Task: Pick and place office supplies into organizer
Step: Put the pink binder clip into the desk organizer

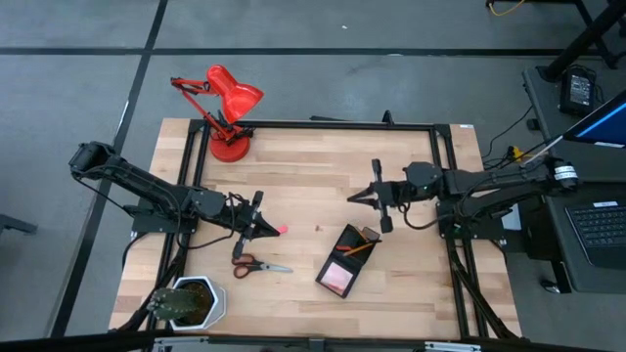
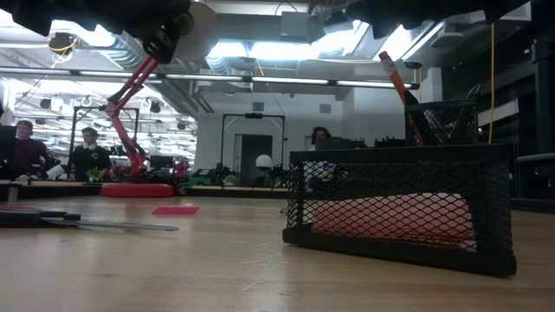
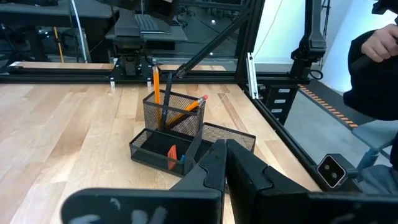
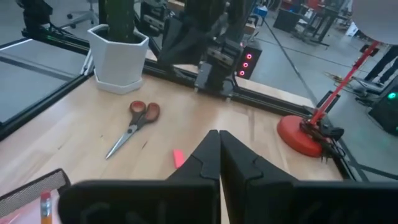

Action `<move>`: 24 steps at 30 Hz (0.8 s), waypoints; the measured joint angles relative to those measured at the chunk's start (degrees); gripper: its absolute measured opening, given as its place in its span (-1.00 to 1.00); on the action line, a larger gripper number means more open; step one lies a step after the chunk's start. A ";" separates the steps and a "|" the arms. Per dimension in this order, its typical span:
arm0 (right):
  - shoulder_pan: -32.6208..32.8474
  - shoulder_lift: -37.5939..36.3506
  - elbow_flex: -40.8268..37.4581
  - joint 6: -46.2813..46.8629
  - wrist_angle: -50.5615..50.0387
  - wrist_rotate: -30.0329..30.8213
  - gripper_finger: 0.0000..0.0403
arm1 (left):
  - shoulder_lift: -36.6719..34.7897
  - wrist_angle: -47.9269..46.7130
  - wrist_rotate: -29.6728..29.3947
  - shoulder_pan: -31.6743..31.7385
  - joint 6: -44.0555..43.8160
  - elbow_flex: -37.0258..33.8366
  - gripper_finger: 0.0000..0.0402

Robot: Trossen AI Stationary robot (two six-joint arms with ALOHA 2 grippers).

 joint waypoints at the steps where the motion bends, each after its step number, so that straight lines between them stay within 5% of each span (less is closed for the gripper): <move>1: 0.00 0.24 0.50 0.00 -0.24 0.00 -0.98 | 0.00 0.02 0.00 -0.01 0.00 0.00 -0.97; 9: -0.65 5.52 6.19 0.61 -3.98 -0.02 -0.98 | 0.00 0.02 0.00 -0.02 0.00 0.00 -0.97; 24: -3.04 24.01 30.27 6.29 -32.39 0.04 -0.98 | 0.00 0.00 0.00 -0.02 0.00 0.00 -0.97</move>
